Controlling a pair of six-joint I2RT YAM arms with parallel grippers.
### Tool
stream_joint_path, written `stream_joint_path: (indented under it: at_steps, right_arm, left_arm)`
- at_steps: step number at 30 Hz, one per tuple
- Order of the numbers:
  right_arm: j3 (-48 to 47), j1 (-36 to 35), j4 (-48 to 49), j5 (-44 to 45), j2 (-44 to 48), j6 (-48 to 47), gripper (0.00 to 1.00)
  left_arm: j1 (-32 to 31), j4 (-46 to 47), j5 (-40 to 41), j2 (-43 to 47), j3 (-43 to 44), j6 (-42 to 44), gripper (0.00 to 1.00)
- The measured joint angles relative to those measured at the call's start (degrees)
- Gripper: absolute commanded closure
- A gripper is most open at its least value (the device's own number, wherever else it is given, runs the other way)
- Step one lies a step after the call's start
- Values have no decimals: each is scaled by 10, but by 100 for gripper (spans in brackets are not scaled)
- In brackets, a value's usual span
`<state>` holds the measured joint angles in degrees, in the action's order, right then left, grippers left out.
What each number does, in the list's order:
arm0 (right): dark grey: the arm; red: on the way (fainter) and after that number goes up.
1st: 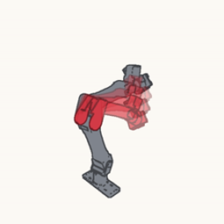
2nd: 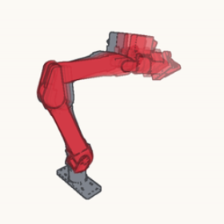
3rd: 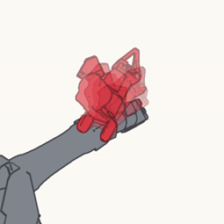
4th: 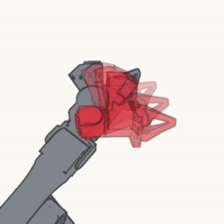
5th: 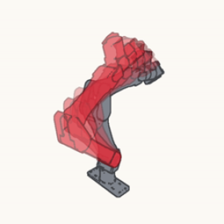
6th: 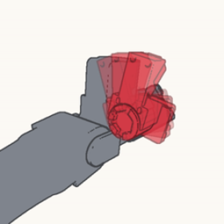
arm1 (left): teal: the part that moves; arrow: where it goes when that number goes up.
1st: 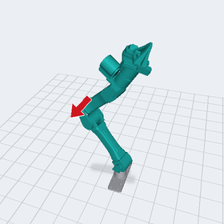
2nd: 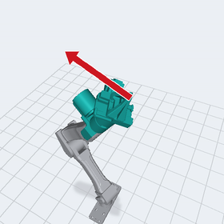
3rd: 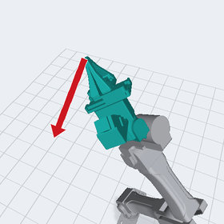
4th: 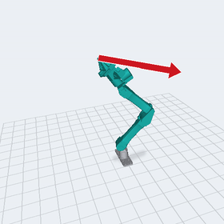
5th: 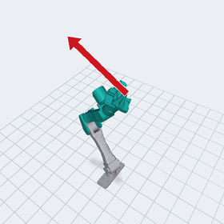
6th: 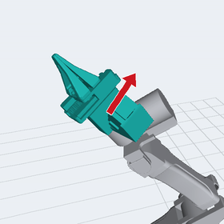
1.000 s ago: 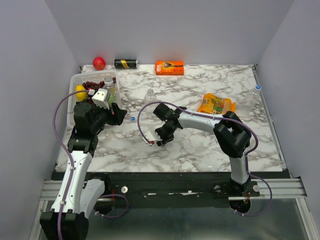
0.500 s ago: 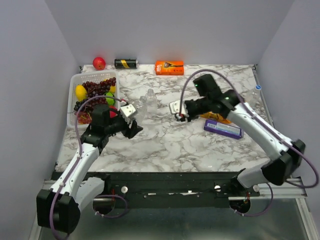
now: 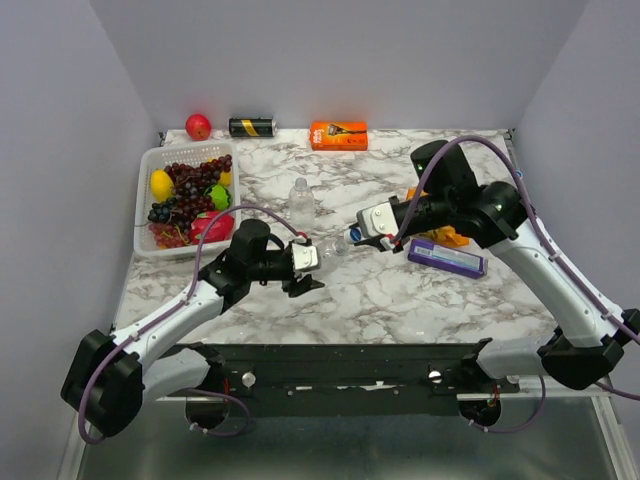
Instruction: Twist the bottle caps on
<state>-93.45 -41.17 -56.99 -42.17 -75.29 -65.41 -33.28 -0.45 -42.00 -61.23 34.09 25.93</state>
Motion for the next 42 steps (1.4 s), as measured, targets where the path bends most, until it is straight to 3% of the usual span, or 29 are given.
stream_joint_path:
  at_steps: [22, 32, 42]
  right_arm:
    - [-7, -33, -40, 17, -30, -70, 74]
    - [-55, -36, -81, 17, -91, -55, 74]
    - [-48, -35, -12, 21, -88, 5, 74]
  left_arm:
    - [-23, -1, 40, -7, 17, 20, 100]
    - [-24, 99, 115, 22, -56, -2, 100]
    - [-28, 183, 163, 40, -87, -71, 100]
